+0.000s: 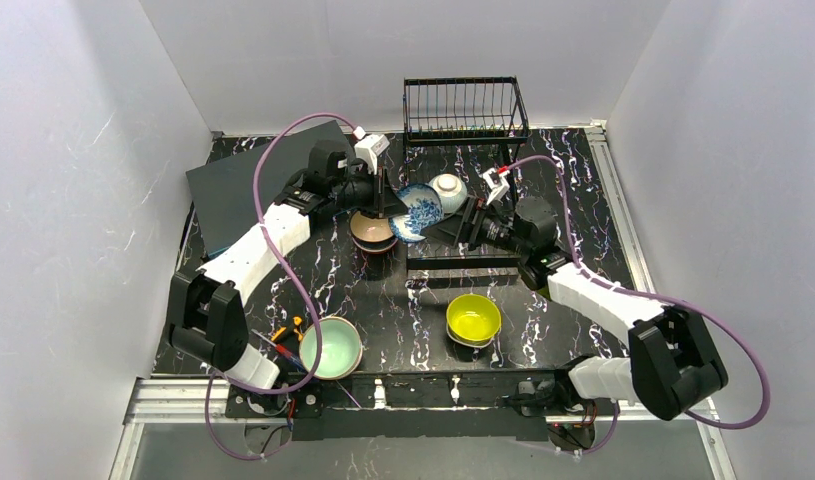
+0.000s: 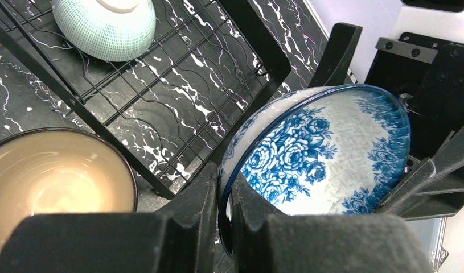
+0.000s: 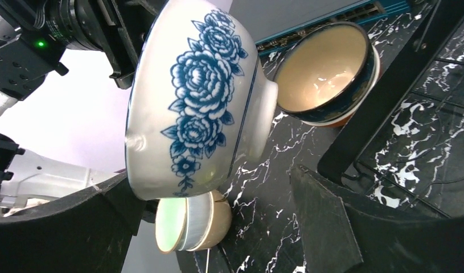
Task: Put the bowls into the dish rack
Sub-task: Adjust the bowl in the dish rack.
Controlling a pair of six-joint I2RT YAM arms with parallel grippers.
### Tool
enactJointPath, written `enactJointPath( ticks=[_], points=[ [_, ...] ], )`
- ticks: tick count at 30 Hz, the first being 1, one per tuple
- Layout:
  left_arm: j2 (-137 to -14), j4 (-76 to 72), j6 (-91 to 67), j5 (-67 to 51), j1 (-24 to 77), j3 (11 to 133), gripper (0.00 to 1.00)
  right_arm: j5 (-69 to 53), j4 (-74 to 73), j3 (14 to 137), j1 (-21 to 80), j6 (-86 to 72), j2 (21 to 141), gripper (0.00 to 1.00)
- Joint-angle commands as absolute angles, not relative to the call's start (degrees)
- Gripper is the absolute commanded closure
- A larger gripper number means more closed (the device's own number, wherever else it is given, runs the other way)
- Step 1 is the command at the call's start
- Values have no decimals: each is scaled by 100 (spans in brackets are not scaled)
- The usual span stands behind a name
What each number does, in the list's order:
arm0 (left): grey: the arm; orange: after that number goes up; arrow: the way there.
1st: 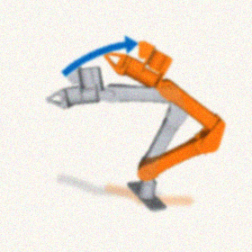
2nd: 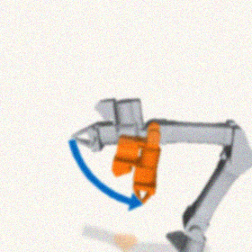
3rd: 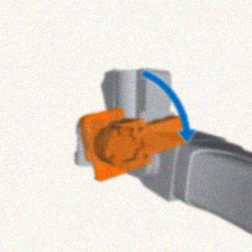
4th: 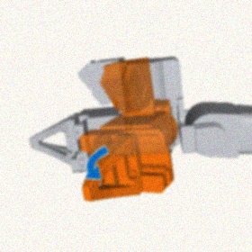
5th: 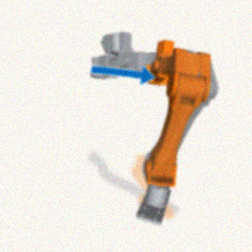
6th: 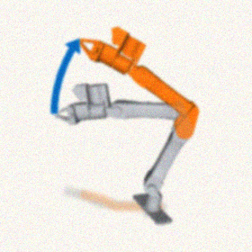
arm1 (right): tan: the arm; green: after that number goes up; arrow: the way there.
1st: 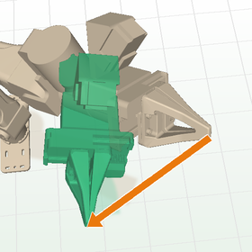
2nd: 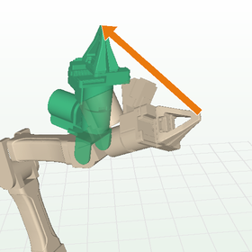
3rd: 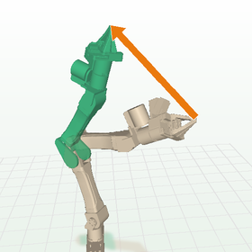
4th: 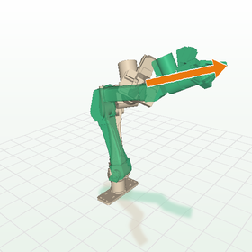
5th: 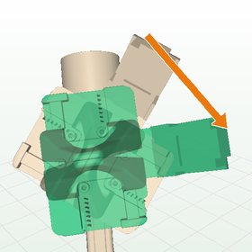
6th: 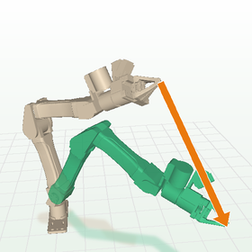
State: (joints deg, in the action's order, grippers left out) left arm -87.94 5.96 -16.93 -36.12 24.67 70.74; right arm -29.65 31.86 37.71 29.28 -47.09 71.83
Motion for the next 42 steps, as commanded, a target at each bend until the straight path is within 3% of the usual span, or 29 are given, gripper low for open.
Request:
enactJointPath(
  ticks=[1, 7, 11, 16, 18, 20, 24, 28, 29, 31, 33, 39, 42],
  points=[
    [-8431, 360, -1668, -4060, 2573, 7167, 100, -3196, 4145, 3964, 2944, -5120, 7401, 1],
    [-8561, 572, -1566, -4024, 2689, 7297, 100, -3306, 4546, 4045, 2944, -5216, 7545, 3],
    [-8601, 624, -1552, -3999, 2708, 7323, 100, -3389, 4647, 4049, 2944, -5212, 7512, 14],
    [-8668, 661, -1586, -3982, 2711, 7365, 100, -3341, 4584, 4002, 2944, -5128, 7401, 57],
    [-8682, 680, -1598, -3974, 2708, 7381, 100, -3272, 4404, 4032, 2944, -5056, 7385, 86],
    [-8683, 692, -1598, -3955, 2708, 7378, 97, -3213, 4192, 4083, 2942, -4907, 7371, 99],
    [-8666, 712, -1589, -3881, 2707, 7368, 90, -3142, 3786, 4223, 2939, -4637, 7363, 99],
    [-8626, 725, -1568, -3781, 2715, 7347, 96, -3056, 3686, 4254, 2939, -4544, 7321, 99],
    [-8621, 736, -1571, -3746, 2712, 7342, 99, -3051, 3669, 4261, 2939, -4545, 7310, 92],
    [-8614, 746, -1566, -3704, 2707, 7334, 100, -3113, 3671, 4275, 2939, -4542, 7273, 57],
    [-8618, 724, -1593, -3716, 2708, 7326, 100, -3205, 3680, 4289, 2944, -4510, 7220, 38],
    [-8706, 711, -1692, -3814, 2714, 7373, 100, -3526, 4002, 4222, 2939, -4689, 6988, 5],
    [-8701, 725, -1684, -3798, 2713, 7374, 100, -3646, 4134, 4189, 2938, -4772, 6903, 1]
  ],
)
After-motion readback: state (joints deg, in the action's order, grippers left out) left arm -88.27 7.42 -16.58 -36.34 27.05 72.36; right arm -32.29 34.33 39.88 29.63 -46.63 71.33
